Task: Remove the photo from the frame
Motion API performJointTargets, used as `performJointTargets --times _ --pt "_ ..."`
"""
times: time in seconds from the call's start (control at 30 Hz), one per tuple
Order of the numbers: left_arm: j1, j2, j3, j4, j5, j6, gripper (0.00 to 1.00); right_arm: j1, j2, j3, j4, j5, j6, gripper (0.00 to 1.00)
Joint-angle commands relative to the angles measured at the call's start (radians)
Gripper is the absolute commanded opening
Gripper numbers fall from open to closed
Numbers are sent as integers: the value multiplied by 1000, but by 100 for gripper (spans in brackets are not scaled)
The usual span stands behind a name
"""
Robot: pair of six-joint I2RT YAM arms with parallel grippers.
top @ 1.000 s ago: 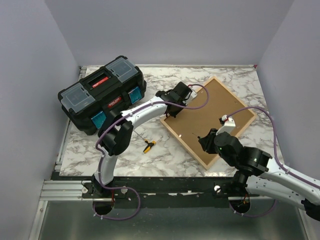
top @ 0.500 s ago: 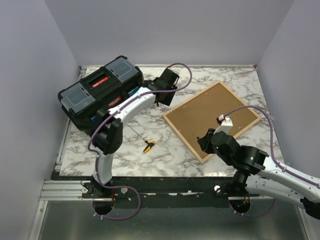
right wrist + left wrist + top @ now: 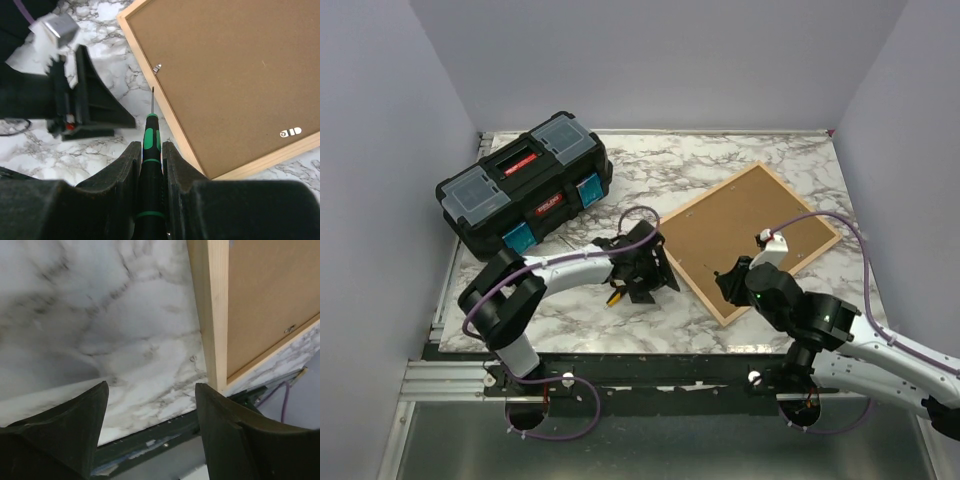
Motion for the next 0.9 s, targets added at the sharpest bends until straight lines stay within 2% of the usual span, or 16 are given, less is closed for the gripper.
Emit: performJointTargets --times 0.0,0.13,0.33,0.6,0.73,0.8,0.83,0.87 --pt "-89 92 94 51 83 -310 74 1 -59 18 -34 46 12 1" --pt "-129 206 163 55 157 -384 74 1 -84 12 -31 31 19 1" --pt "-164 249 145 3 46 -579 66 0 -69 20 -34 34 19 1" --pt "-158 356 270 -139 -52 -520 59 0 -71 19 -30 27 17 1" --pt "-151 408 315 -206 -73 -450 46 0 -83 11 -30 28 17 1" --pt "-146 426 342 -243 -100 -384 35 0 -87 10 -26 26 15 1" --pt "-140 435 360 -265 -118 -339 29 1 -87 11 -27 25 14 1" --pt "-133 440 372 -289 -140 -294 17 0 -87 12 -28 25 14 1"
